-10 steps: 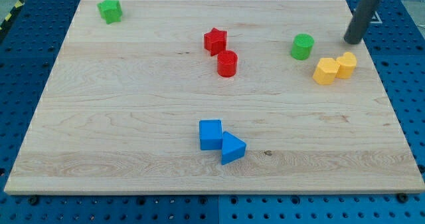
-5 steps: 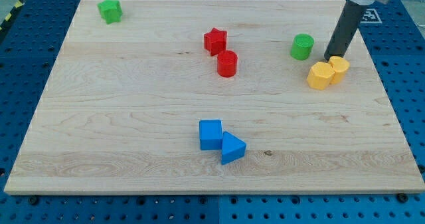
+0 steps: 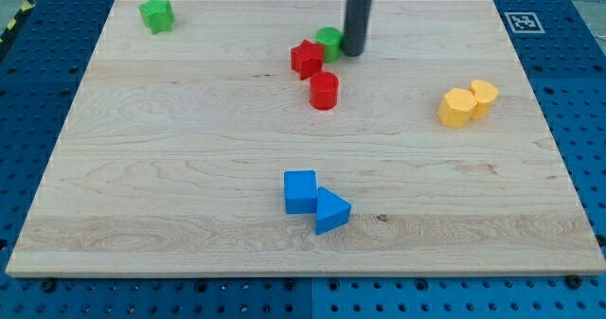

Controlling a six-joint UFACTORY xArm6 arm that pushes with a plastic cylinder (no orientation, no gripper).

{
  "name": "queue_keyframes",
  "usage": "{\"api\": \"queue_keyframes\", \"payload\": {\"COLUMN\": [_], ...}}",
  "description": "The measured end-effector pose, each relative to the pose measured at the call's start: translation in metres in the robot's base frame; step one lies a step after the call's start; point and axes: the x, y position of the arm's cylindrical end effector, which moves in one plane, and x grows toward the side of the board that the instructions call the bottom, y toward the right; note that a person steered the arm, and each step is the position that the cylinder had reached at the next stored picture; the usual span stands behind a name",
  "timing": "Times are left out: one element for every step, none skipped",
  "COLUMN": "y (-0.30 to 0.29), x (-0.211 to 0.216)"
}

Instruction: Push the green circle into the green green star

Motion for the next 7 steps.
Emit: {"api": "queue_keyframes", "payload": {"y": [-0.041,-0.071,-0.099,-0.124,-0.126,-0.126,-0.143], "x": [-0.008,-0.008,-0.012,-0.012,-0.006,0.003,0.005]}}
